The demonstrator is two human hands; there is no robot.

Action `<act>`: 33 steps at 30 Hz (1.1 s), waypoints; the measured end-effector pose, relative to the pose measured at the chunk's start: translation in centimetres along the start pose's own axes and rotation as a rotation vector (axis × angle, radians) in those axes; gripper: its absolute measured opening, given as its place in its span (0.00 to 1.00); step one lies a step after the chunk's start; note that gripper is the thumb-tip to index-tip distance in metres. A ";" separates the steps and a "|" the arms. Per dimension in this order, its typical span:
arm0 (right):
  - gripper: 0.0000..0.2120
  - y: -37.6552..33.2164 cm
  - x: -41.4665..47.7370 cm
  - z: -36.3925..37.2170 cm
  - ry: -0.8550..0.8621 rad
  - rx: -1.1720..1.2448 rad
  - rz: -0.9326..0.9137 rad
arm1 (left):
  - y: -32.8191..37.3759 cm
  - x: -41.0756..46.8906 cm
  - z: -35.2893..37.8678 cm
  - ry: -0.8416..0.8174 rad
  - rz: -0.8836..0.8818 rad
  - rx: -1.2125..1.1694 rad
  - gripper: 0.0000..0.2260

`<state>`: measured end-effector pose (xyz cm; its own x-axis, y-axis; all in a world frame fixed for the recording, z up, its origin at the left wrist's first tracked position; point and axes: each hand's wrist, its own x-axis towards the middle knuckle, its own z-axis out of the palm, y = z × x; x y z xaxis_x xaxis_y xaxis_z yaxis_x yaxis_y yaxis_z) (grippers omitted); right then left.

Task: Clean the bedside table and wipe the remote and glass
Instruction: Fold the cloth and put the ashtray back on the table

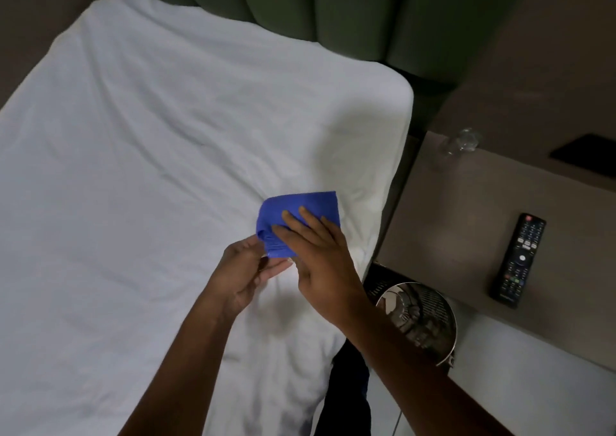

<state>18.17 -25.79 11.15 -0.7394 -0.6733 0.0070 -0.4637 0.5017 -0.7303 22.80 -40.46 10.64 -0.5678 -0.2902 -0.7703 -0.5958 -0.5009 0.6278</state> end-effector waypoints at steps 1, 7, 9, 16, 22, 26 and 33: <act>0.24 0.3 -0.2 -0.4 0.016 -0.028 -0.023 | 0.3 0.2 0.6 0.016 0.021 -0.031 0.11; 0.24 3.9 -2.4 -3.7 0.162 -0.211 0.026 | 2.1 2.1 5.6 0.029 0.085 -0.117 0.06; 0.25 5.7 -3.0 -4.7 0.250 -0.229 0.152 | 2.1 2.7 8.1 -0.041 0.119 -0.079 0.05; 0.24 10.8 -3.4 -8.8 0.441 -0.204 0.404 | -0.3 4.6 18.0 -0.269 0.043 0.166 0.10; 0.22 16.6 -9.0 -11.2 0.501 -0.009 0.615 | -4.6 8.9 28.8 -0.222 -0.020 0.243 0.07; 0.16 19.9 -15.3 -12.9 0.629 0.157 0.818 | -8.4 12.4 36.2 -0.197 -0.032 0.292 0.09; 0.13 26.0 -25.0 -15.4 0.770 0.557 0.944 | -12.2 20.1 43.1 -0.016 -0.015 0.278 0.04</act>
<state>17.11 12.47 2.49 -0.8345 0.3734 -0.4051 0.4966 0.1914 -0.8466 -5.82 -5.06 -7.65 -0.5653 -0.2709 -0.7791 -0.7358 -0.2612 0.6248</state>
